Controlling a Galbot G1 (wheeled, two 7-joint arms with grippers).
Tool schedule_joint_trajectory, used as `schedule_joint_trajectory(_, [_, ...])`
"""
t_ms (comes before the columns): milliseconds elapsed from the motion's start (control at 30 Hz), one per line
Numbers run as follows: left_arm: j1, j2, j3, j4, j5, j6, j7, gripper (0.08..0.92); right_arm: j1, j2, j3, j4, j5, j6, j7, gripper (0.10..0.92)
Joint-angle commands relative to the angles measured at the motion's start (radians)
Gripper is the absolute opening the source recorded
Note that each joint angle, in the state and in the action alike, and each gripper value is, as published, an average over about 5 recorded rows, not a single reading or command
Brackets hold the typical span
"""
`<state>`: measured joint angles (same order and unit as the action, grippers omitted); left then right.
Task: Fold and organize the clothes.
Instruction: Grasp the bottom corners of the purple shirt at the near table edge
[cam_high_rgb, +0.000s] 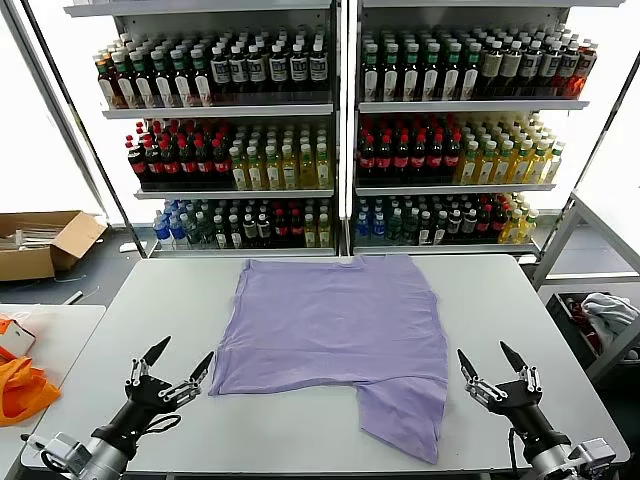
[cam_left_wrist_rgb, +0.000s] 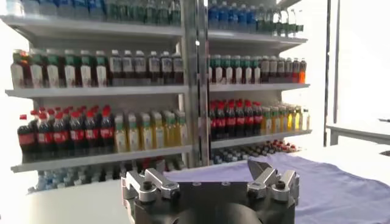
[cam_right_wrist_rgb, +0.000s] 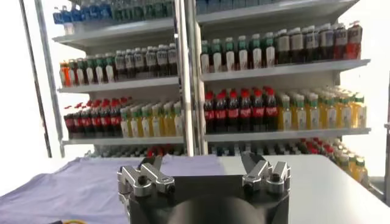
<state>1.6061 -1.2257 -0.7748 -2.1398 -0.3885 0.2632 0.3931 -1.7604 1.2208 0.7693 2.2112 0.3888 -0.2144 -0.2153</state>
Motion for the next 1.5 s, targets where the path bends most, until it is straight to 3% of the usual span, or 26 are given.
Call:
schedule_joint_trajectory(33, [0.013, 0.152, 0.124, -0.035, -0.048, 0.147, -0.164, 0.823, -0.044, -0.037, -0.029, 0.022, -0.022, -0.021, 0.024, 0.823])
schedule_joint_trajectory(233, [-0.012, 0.224, 0.204, 0.015, -0.14, 0.227, -0.258, 0.823, -0.115, -0.079, -0.069, 0.083, -0.044, -0.174, 0.18, 0.823])
schedule_joint_trajectory(467, [-0.086, 0.209, 0.242, 0.1, -0.158, 0.289, -0.306, 0.822, -0.119, -0.061, -0.1, 0.117, -0.025, -0.342, 0.235, 0.823])
schedule_joint_trajectory(767, [-0.123, 0.195, 0.231, 0.154, -0.193, 0.306, -0.313, 0.822, -0.113, -0.026, -0.167, 0.107, 0.014, -0.361, 0.264, 0.823])
schedule_joint_trajectory(1000, [-0.125, 0.151, 0.224, 0.174, -0.196, 0.292, -0.312, 0.823, -0.047, 0.021, -0.31, 0.088, -0.035, -0.363, 0.298, 0.822])
schedule_joint_trajectory(1100, [-0.12, 0.151, 0.226, 0.18, -0.197, 0.288, -0.312, 0.822, -0.029, 0.025, -0.346, 0.071, -0.057, -0.364, 0.305, 0.785])
schedule_joint_trajectory(1300, [-0.131, 0.137, 0.228, 0.192, -0.195, 0.282, -0.311, 0.803, -0.036, 0.019, -0.363, 0.046, -0.074, -0.36, 0.304, 0.621])
schedule_joint_trajectory(1500, [-0.117, 0.14, 0.235, 0.184, -0.191, 0.272, -0.308, 0.647, -0.056, 0.018, -0.347, 0.056, -0.066, -0.345, 0.296, 0.456])
